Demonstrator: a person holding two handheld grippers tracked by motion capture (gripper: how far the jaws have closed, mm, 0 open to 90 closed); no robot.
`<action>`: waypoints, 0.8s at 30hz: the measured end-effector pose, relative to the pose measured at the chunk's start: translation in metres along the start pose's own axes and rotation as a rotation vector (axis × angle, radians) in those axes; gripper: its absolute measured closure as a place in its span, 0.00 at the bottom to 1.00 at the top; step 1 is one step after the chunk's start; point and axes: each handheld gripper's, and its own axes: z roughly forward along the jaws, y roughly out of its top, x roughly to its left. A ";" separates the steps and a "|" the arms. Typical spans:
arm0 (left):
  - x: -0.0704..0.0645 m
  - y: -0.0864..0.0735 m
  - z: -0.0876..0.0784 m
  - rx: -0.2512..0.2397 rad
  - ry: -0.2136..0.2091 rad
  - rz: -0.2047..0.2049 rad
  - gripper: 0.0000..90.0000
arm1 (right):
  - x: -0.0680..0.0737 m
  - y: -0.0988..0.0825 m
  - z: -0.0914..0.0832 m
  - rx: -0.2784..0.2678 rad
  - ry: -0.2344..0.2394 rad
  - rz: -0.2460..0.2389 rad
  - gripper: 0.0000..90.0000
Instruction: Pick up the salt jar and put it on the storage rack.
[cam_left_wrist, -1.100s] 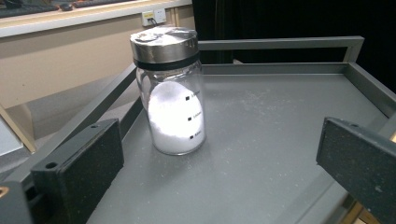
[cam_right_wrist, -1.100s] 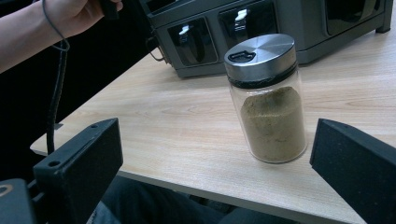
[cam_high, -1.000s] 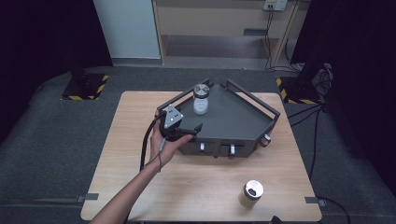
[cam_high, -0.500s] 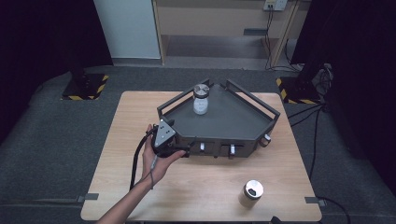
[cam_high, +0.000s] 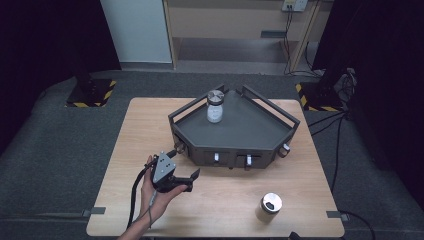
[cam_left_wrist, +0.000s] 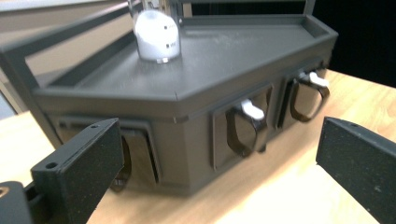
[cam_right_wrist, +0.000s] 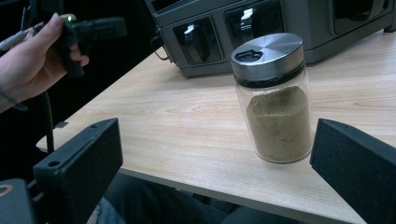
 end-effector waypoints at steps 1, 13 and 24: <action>0.000 -0.002 -0.002 0.004 0.000 -0.001 0.00 | 0.000 0.000 0.000 0.000 0.000 0.000 0.03; -0.008 -0.014 -0.023 0.051 -0.006 -0.014 0.00 | 0.000 0.000 0.000 0.002 -0.003 0.000 0.03; -0.020 -0.025 -0.044 0.106 0.001 -0.040 0.00 | -0.001 0.001 0.000 0.005 0.002 0.000 0.03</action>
